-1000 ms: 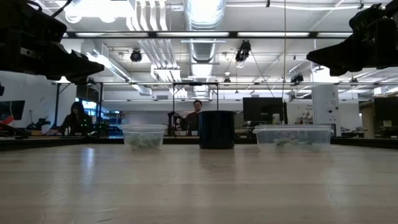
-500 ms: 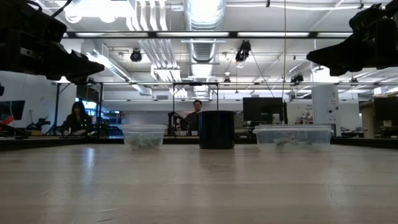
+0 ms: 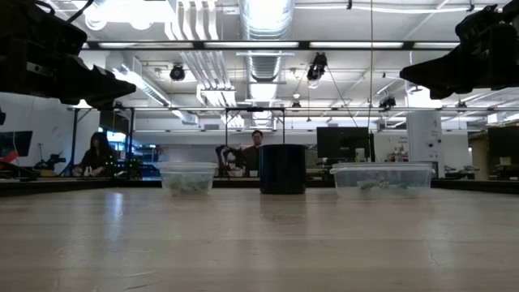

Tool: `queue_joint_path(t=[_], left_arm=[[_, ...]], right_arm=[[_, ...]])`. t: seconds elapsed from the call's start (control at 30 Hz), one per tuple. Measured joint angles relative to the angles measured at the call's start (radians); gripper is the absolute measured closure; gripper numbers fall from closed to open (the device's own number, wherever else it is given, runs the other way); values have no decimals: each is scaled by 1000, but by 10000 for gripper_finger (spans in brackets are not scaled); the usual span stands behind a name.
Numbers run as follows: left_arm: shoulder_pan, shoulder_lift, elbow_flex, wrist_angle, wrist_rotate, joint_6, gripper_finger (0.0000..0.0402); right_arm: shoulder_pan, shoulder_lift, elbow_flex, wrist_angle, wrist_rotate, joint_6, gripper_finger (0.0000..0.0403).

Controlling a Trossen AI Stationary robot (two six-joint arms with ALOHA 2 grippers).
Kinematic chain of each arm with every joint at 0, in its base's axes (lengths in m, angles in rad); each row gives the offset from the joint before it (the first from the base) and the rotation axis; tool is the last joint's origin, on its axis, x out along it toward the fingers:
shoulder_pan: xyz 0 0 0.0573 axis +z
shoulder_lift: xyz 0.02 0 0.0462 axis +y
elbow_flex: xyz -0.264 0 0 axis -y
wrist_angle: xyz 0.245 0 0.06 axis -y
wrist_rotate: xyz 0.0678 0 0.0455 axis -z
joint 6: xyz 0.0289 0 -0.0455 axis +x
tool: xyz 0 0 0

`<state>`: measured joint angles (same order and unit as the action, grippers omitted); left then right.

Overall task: Pick and place items into bin
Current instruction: Return to Home Position

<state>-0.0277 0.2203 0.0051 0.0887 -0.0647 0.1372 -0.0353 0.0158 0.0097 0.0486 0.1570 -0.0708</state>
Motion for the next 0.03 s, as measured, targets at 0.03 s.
queue_joint_path(t=[0.03], left_arm=[[0,0,0,0,0,0,323]], right_arm=[[0,0,0,0,0,0,344]])
